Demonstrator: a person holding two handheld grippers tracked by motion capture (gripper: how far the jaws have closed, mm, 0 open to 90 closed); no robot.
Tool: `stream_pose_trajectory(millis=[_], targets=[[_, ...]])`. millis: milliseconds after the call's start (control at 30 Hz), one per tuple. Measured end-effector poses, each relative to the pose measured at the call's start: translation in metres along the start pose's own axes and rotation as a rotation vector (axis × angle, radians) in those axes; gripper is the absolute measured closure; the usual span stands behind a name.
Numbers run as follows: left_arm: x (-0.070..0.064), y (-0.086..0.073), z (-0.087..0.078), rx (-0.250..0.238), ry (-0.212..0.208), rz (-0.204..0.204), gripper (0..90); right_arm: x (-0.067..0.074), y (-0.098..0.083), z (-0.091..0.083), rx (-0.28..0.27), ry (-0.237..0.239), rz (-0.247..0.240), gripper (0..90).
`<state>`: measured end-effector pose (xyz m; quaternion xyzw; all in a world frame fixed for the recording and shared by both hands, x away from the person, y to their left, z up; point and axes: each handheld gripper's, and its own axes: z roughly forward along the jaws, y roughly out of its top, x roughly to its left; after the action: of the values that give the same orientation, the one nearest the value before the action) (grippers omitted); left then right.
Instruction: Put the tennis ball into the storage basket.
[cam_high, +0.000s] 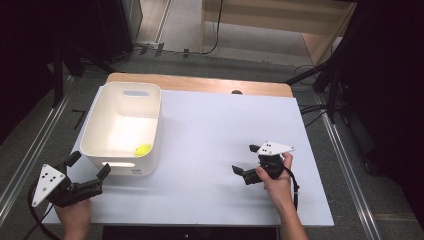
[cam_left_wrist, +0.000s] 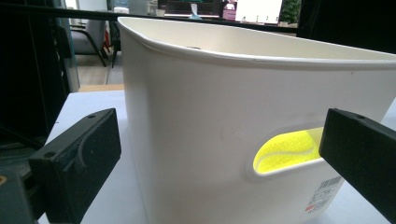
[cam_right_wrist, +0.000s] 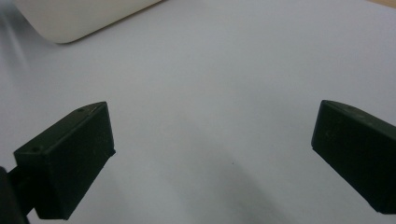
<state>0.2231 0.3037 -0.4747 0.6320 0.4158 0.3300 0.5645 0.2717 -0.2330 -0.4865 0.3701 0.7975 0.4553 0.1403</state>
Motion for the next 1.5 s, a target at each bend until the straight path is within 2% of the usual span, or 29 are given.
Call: stream_pose_trajectory(millis=[833,1500], targets=[[0.0,0.0,0.0,-0.001,-0.001,0.001,0.0,-0.013,-0.03,-0.024,-0.013,-0.054,0.059,0.0],[0.0,0.0,0.0,-0.005,0.0,-0.003,0.0,-0.024,-0.05,-0.041,-0.058,-0.088,0.107,0.0]])
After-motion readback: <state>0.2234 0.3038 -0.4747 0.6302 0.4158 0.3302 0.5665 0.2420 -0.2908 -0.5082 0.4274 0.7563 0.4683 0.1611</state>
